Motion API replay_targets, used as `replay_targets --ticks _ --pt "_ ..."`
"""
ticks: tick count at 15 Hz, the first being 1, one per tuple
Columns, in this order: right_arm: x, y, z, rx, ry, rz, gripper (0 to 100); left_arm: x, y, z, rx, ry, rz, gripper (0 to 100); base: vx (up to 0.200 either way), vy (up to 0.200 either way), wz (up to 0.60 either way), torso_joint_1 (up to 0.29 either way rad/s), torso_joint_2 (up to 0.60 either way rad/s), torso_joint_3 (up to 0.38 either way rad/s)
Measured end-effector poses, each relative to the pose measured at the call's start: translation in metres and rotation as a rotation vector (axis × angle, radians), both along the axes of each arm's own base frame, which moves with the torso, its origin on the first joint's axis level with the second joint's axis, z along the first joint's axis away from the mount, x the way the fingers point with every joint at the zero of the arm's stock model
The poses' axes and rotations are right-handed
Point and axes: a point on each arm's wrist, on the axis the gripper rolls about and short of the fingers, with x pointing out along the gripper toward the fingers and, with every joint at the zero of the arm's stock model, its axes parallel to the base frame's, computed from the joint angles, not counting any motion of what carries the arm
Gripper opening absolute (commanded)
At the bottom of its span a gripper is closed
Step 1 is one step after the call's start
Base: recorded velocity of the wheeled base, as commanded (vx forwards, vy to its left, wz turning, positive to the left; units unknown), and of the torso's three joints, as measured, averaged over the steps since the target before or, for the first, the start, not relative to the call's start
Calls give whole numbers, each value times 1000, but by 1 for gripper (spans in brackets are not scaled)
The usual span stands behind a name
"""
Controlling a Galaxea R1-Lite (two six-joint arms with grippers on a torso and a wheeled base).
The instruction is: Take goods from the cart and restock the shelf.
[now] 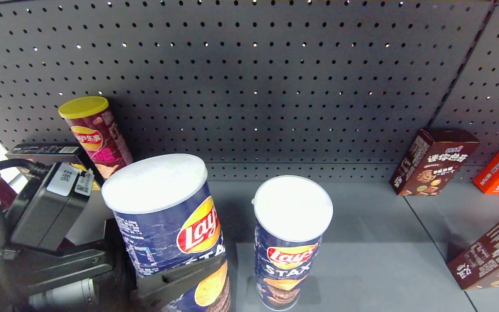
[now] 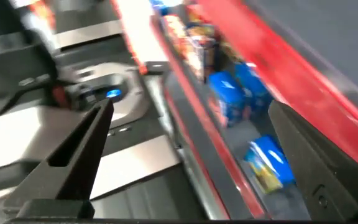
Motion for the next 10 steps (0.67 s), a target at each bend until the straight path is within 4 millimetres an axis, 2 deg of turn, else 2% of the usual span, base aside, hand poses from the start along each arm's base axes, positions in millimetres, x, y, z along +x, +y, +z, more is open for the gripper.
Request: replay_targets --ticks 10 --pt "-4 -4 0 58 -35 -265 100 -4 3 -4 6 9 0 0 0 0 0 0 0 0"
